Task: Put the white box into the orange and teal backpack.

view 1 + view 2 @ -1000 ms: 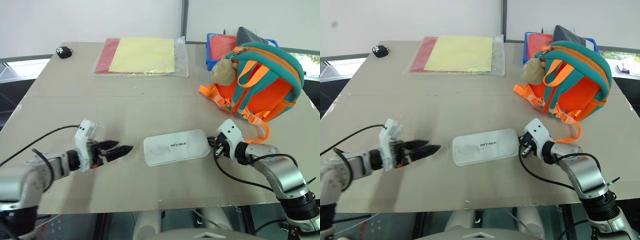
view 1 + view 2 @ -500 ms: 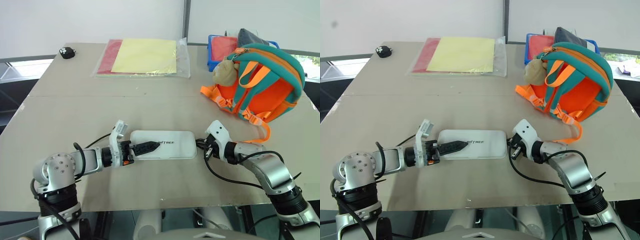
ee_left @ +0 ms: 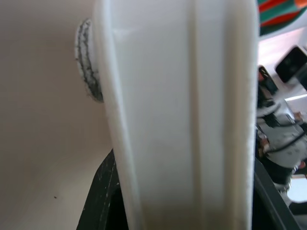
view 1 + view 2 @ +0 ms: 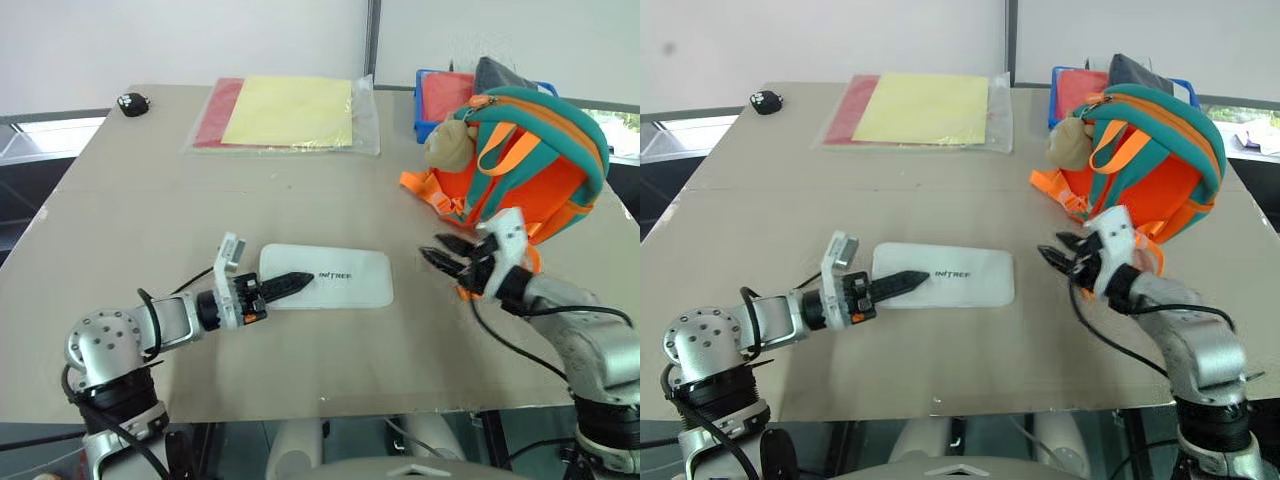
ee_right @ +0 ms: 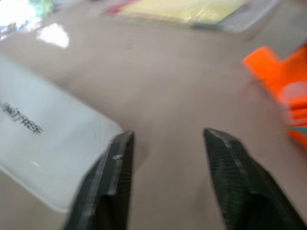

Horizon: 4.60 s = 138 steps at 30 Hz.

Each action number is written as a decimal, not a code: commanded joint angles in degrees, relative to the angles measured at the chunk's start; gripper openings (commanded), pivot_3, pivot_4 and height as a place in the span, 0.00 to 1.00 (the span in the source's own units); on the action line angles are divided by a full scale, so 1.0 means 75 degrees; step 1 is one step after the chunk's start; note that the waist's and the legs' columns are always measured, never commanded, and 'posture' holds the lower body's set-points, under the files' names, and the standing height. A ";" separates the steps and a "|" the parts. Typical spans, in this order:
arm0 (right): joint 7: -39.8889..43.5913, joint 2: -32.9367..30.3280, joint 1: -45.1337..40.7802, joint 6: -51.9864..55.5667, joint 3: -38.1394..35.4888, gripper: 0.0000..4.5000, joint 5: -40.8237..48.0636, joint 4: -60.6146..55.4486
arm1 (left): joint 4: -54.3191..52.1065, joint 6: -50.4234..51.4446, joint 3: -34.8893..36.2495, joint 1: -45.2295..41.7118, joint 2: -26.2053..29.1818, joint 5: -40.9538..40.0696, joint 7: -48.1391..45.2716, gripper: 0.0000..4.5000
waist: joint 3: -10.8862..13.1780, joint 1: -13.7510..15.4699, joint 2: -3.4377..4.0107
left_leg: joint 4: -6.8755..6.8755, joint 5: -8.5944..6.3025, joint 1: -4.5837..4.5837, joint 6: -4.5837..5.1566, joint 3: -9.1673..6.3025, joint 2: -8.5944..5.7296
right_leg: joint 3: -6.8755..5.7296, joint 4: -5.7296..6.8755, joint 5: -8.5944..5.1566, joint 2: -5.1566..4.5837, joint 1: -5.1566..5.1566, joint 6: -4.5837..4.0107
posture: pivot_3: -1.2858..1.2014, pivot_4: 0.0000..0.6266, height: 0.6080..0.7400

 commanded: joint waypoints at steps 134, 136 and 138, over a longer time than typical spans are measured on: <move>0.1870 -0.0713 -0.2931 -0.1221 0.2454 0.00 0.0673 0.1190 | -0.0707 -0.2062 -0.0552 -0.0744 0.4048 -0.1138 -0.4282 0.82 | 0.0032 -0.0162 0.0022 | 0.0035 0.0002 -0.0086 0.0002 -0.0031 0.0006 | -0.0046 0.0002 0.0005 -0.0001 -0.0051 0.0029 | 0.52 0.24 1.00; 0.1859 -0.0685 -0.2974 -0.1242 0.2460 0.00 0.0626 0.1220 | -0.0887 -0.1978 -0.0601 -0.0441 0.3759 -0.1794 -0.3346 0.82 | 0.0032 -0.0130 0.0023 | 0.0038 0.0002 -0.0086 0.0002 -0.0035 0.0006 | -0.0047 0.0005 0.0006 -0.0006 -0.0049 0.0028 | 0.52 0.24 1.00; 0.1798 -0.0648 -0.3021 -0.1208 0.2453 0.00 0.0647 0.1205 | -0.1210 -0.2313 -0.0970 -0.0314 0.3250 -0.2583 -0.2111 0.82 | 0.0032 -0.0073 0.0023 | 0.0037 0.0002 -0.0081 0.0002 -0.0038 0.0006 | -0.0047 0.0008 0.0006 -0.0007 -0.0047 0.0027 | 0.52 0.24 1.00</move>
